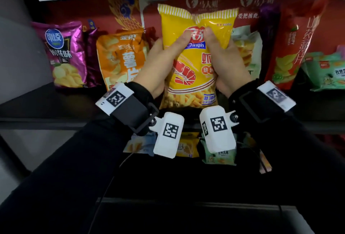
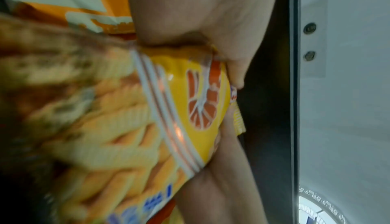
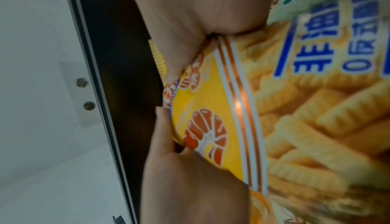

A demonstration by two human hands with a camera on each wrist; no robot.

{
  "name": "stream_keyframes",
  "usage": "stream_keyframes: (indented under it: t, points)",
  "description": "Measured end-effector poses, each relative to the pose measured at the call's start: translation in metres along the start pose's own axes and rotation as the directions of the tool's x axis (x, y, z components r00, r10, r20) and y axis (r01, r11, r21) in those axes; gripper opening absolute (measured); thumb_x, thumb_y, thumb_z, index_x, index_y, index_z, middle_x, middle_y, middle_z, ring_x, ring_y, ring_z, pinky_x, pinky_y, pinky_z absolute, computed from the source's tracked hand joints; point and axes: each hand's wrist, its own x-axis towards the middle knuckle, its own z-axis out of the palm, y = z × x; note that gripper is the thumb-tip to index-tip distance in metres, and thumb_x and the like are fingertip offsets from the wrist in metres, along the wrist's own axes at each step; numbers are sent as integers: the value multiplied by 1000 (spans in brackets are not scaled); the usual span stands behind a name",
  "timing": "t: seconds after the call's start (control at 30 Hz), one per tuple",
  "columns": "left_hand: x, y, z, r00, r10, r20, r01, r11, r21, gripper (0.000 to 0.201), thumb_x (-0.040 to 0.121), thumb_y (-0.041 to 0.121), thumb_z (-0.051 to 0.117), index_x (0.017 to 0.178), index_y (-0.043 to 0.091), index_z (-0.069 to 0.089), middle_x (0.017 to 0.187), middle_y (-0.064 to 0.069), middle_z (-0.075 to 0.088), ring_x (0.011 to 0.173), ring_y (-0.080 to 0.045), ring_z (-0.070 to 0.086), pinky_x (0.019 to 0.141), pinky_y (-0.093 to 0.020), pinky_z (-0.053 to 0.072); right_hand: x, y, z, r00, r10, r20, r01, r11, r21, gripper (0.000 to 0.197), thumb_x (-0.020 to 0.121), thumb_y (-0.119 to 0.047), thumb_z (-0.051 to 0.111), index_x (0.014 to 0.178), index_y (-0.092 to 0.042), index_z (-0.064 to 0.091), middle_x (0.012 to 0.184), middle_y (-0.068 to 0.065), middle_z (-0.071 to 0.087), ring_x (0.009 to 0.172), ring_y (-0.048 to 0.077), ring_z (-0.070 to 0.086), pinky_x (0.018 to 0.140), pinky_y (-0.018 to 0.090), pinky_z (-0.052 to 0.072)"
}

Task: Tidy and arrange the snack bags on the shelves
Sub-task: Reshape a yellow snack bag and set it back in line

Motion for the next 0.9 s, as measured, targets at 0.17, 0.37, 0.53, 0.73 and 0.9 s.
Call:
stream_keyframes:
  t: [0.17, 0.37, 0.53, 0.73, 0.9]
  points:
    - [4, 20, -3, 993, 47, -104, -55, 996, -75, 13, 93, 25, 63, 94, 12, 64, 88, -6, 75, 82, -23, 73, 74, -38, 60, 1, -3, 4, 997, 11, 71, -11, 1000, 2, 30, 90, -27, 65, 116, -14, 58, 102, 7, 74, 89, 22, 73, 72, 36, 60]
    - [0, 17, -1, 992, 77, -102, -93, 983, -157, 8, 94, 19, 61, 98, 12, 59, 96, -8, 73, 86, -24, 72, 73, -38, 59, 8, -26, 8, 998, 61, 32, -64, 990, 123, 33, 89, -34, 66, 112, -11, 59, 91, 8, 76, 84, 26, 73, 76, 44, 60]
    - [0, 18, 4, 995, -68, -69, 39, 932, -360, 43, 96, 34, 55, 130, 7, 53, 118, -19, 67, 103, -36, 67, 87, -55, 54, 7, -24, 10, 990, 135, -36, -127, 976, 175, 49, 87, -44, 64, 124, -12, 55, 96, 9, 75, 85, 26, 73, 75, 45, 60]
    - [3, 17, 7, 989, -147, -5, 128, 876, -465, 49, 97, 38, 52, 134, 6, 53, 126, -22, 61, 113, -42, 61, 94, -61, 47, 9, -26, 16, 976, 216, 9, -212, 948, 237, 56, 91, -52, 54, 125, -9, 58, 110, 15, 71, 98, 33, 70, 86, 55, 54]
    - [6, 28, -3, 997, -75, 6, 70, 908, -414, 53, 97, 36, 51, 140, 7, 43, 131, -24, 57, 118, -43, 57, 99, -62, 44, 4, -23, 1, 972, 38, 233, -36, 999, -15, 20, 93, -19, 58, 113, -13, 57, 104, 4, 72, 93, 18, 71, 80, 36, 58]
